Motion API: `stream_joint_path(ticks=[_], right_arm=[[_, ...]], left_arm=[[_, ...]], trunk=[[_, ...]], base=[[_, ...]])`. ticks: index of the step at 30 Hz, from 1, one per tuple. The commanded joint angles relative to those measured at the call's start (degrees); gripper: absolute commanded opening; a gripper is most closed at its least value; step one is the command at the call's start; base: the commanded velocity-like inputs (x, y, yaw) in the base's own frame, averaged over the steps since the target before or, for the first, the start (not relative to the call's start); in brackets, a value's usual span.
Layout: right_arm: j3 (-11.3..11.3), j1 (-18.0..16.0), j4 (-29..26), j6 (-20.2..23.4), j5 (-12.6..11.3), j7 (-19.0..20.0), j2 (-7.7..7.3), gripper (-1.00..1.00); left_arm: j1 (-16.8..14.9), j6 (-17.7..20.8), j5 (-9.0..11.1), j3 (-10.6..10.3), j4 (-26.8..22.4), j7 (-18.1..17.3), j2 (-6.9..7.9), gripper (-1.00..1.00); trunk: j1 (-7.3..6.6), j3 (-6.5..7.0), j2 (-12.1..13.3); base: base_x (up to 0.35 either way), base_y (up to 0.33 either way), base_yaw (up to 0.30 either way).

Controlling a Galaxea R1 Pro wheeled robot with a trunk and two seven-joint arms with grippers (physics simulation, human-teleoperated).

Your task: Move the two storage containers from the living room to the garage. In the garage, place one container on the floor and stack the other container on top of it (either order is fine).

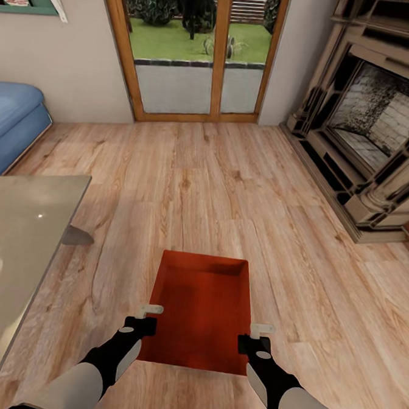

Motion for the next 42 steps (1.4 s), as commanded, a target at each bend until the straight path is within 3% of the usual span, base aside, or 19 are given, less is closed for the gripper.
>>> stream_joint_path(ticks=[1, 42], right_arm=[[0.0, 0.0, 0.2, -0.3, -0.9, -0.4, 0.02, -1.0], [0.0, 0.0, 0.2, -0.4, -0.8, -0.4, 0.08, -1.0]], left_arm=[[0.0, 0.4, -0.4, 0.0, -0.3, 0.9, 0.07, -1.0], [0.0, 0.4, -0.4, 0.1, -0.3, 0.9, 0.08, -1.0]], trunk=[[-0.23, 0.15, 0.4], [-9.24, 7.51, 16.8]], base=[[0.0, 0.0, 0.0], [0.0, 0.0, 0.0]])
